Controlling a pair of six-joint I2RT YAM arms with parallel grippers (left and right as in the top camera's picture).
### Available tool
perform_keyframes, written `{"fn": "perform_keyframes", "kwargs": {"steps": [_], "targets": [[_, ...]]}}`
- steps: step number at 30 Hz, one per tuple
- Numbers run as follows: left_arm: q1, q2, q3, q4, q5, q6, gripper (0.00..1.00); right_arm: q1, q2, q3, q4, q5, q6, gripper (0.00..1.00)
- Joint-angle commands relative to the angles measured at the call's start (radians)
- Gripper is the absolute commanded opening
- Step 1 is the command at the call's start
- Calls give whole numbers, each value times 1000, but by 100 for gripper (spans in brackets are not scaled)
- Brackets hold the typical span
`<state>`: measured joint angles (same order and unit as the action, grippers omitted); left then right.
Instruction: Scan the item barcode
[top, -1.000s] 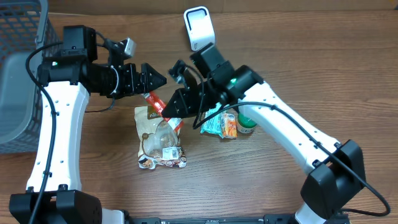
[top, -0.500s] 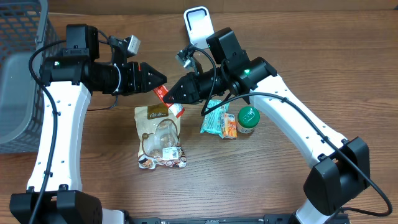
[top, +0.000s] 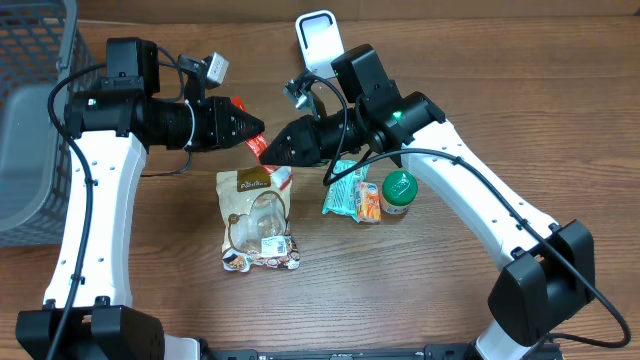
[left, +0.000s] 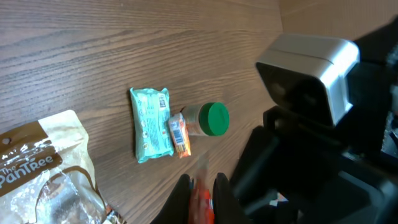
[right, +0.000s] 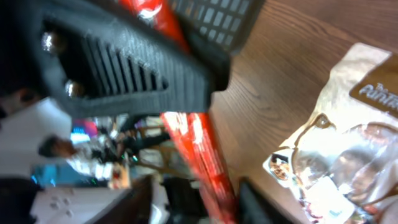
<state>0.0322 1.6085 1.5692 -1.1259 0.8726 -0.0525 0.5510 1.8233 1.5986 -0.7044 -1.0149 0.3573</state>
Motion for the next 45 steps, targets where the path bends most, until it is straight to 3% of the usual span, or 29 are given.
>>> {"fn": "perform_keyframes", "kwargs": {"steps": [1, 4, 12, 20, 25, 30, 39, 41, 43, 45], "targets": [[5, 2, -5, 3, 42, -7, 4, -3, -9, 16, -21, -27, -84, 57], [20, 2, -5, 1, 120, -6, 4, -4, -9, 16, -61, -69, -175, 63], [41, 2, -5, -16, 363, -7, 4, -4, -9, 16, -147, -72, -380, 61], [40, 2, -5, -38, 343, 4, 4, -4, -9, 16, -146, -87, -419, 31], [40, 2, -5, -36, 298, 5, 4, -4, -9, 16, -147, -86, -419, 26], [40, 2, -5, -21, 226, 5, 4, -3, -9, 16, -143, -58, -418, 4], [40, 2, -5, 61, 186, 5, 5, -2, -9, 16, -150, 31, -419, 4], [40, 2, -5, 72, 159, 5, 25, -2, -9, 16, -150, 31, -419, 4], [40, 2, -5, 90, 102, 5, 64, -2, -9, 16, -151, 45, -419, 4], [40, 2, -5, 106, 30, 4, 81, 0, -9, 16, -154, 79, -419, 4]]}}
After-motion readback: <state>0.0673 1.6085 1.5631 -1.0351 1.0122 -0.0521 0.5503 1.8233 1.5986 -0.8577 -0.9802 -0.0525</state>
